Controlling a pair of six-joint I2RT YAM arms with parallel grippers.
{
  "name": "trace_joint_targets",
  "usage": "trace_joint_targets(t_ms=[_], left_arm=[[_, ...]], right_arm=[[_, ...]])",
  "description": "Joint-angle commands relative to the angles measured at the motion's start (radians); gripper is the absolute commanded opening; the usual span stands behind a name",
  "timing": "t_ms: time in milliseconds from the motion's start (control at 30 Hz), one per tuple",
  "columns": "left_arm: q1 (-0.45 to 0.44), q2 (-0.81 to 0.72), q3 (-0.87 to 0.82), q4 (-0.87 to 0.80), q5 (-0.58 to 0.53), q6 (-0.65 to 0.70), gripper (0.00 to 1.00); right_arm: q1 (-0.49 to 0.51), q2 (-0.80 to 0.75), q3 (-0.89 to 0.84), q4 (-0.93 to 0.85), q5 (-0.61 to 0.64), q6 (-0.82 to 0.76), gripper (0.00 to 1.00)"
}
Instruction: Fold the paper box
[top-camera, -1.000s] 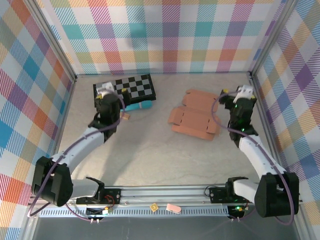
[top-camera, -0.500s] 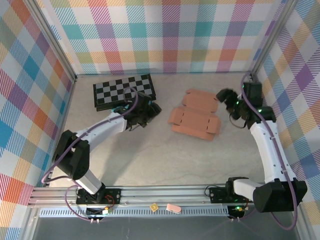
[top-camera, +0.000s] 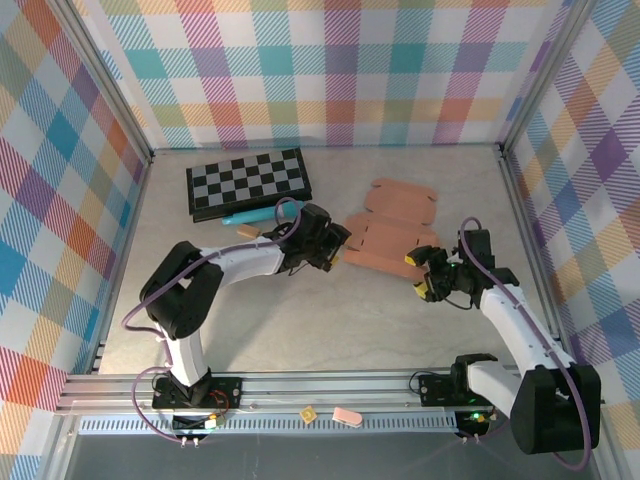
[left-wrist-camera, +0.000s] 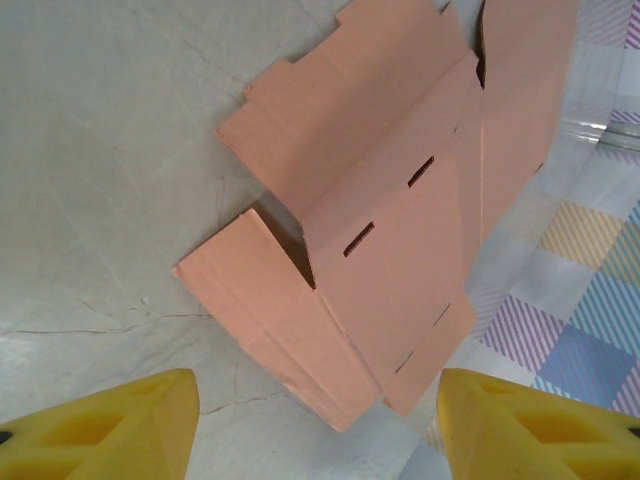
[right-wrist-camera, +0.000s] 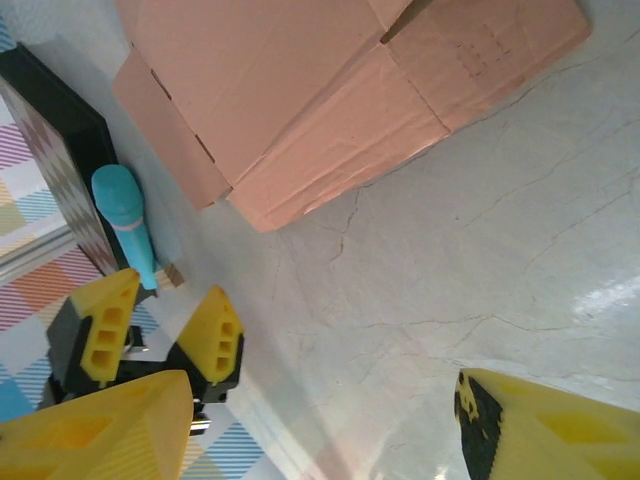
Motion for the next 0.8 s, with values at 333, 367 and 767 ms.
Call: trace_joint_targets(t_ms=[333,367,767], left_arm=[[-0.003,0.123,-0.022,0.286,-0.043,-0.158,0.50],[-0.003,0.130,-0.024,0.292,-0.046,-0.164,0.49],[0.005,0.173,-0.042,0.364,-0.081,-0.204,0.41]], right_arm=[[0.005,-0.030,-0.156,0.256,-0.060,0.184,0.68],[0.004,-0.032,-0.161,0.264,-0.063,0.189,0.68],[0.004,-0.027,-0.181,0.297,-0.073,0.205,0.67]])
